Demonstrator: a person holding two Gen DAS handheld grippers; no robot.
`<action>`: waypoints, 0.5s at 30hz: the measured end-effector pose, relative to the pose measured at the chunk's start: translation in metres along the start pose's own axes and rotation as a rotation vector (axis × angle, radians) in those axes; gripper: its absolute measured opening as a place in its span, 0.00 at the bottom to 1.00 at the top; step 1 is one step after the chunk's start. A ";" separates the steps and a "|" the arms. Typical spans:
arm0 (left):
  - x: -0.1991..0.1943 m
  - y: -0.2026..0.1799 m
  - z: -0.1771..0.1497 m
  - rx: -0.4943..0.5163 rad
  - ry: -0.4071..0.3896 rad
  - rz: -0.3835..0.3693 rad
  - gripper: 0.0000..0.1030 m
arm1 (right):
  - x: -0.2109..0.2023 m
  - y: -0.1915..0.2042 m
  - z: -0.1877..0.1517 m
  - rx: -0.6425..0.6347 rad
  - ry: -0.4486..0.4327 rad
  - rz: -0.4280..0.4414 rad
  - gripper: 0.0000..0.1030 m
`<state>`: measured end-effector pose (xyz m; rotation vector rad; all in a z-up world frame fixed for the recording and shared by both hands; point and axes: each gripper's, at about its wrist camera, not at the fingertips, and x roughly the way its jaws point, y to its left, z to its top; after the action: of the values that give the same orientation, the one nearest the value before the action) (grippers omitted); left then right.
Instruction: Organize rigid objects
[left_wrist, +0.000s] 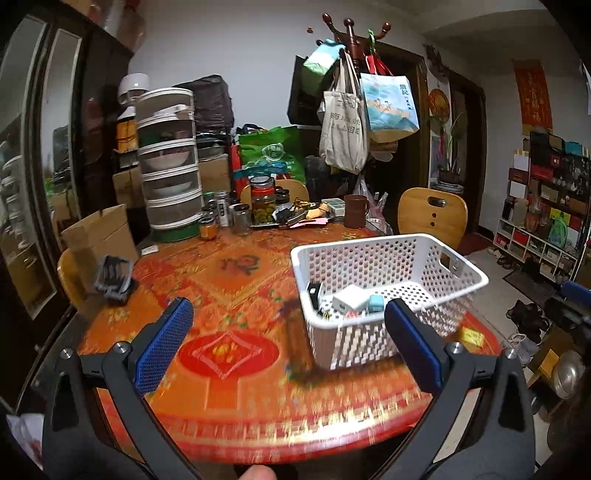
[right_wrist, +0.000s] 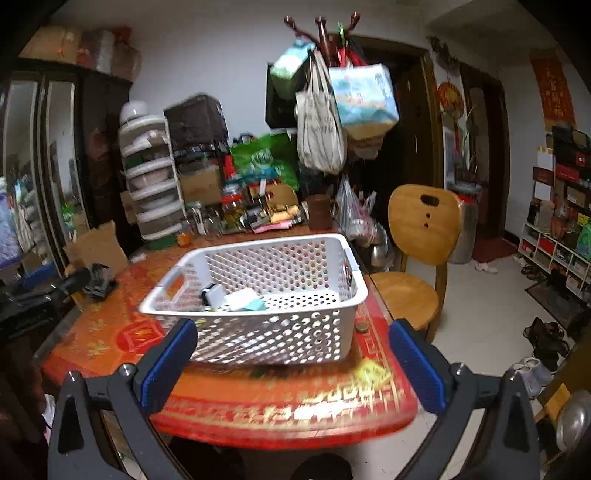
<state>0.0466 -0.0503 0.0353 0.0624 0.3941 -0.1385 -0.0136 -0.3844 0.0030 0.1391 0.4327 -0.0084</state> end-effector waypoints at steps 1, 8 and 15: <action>-0.014 0.003 -0.007 0.000 -0.002 0.015 1.00 | -0.017 0.005 -0.004 -0.003 -0.015 0.011 1.00; -0.088 0.003 -0.040 0.019 -0.051 0.040 1.00 | -0.076 0.027 -0.027 0.024 -0.026 0.075 1.00; -0.103 -0.006 -0.046 0.030 -0.022 0.030 1.00 | -0.077 0.057 -0.033 -0.057 0.008 0.101 1.00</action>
<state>-0.0660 -0.0391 0.0330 0.0957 0.3688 -0.1154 -0.0953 -0.3248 0.0137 0.1054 0.4331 0.1041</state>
